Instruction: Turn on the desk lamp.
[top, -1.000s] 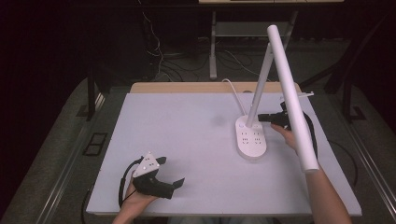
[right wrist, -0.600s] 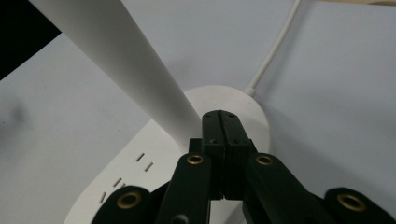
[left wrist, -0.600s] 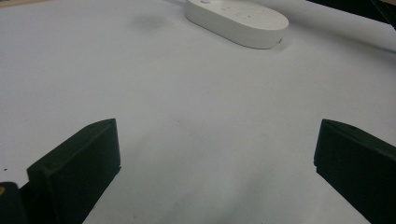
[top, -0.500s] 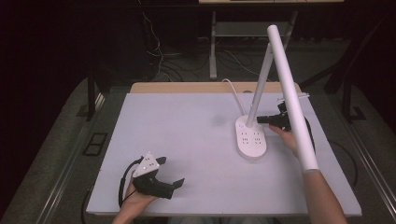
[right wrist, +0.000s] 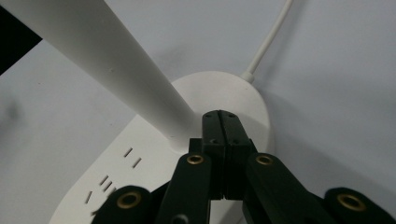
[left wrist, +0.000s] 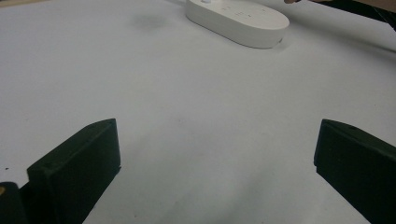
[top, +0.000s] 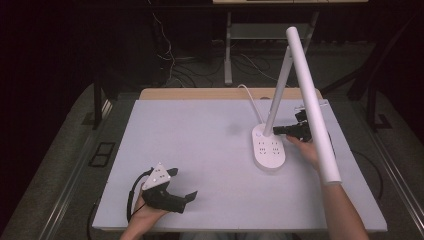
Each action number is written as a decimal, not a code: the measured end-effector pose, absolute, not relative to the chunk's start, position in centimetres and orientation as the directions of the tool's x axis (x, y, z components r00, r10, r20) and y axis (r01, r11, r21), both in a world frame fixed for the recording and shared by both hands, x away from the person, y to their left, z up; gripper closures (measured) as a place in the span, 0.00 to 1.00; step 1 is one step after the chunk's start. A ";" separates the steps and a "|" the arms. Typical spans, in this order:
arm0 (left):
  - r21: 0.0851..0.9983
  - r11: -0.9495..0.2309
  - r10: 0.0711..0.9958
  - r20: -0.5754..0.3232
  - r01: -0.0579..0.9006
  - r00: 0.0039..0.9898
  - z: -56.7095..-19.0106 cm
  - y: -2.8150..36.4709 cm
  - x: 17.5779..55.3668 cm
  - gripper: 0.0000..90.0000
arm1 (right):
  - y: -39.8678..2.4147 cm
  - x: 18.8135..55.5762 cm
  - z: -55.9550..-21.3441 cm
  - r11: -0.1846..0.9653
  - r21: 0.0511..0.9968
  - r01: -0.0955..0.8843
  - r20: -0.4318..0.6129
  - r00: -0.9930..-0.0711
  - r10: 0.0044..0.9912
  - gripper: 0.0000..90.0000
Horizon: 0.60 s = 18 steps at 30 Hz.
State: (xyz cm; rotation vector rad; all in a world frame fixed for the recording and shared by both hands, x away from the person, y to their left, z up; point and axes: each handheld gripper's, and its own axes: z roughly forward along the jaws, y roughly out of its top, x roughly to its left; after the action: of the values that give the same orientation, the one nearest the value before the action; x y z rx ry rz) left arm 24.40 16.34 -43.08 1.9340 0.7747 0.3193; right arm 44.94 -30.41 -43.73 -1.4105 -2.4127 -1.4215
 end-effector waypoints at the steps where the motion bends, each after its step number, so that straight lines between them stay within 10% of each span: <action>1: 0.873 -0.307 0.640 -0.107 0.380 0.761 -43.1 16.4 24.4 0.00 | -30.4 44.9 -43.8 0.178 0.695 0.697 0.418 -0.593 0.688 0.99; 18: 0.874 -0.304 0.637 -0.108 0.378 0.764 -43.1 16.2 24.2 0.00 | -29.9 44.4 -43.9 0.173 0.706 0.687 0.382 -0.575 0.723 1.00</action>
State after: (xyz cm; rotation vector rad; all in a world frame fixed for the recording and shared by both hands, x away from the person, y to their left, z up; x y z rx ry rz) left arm 24.21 16.17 -43.07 1.9303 0.7707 0.3155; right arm 44.35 -29.92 -43.85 -1.4655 -2.4370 -1.4283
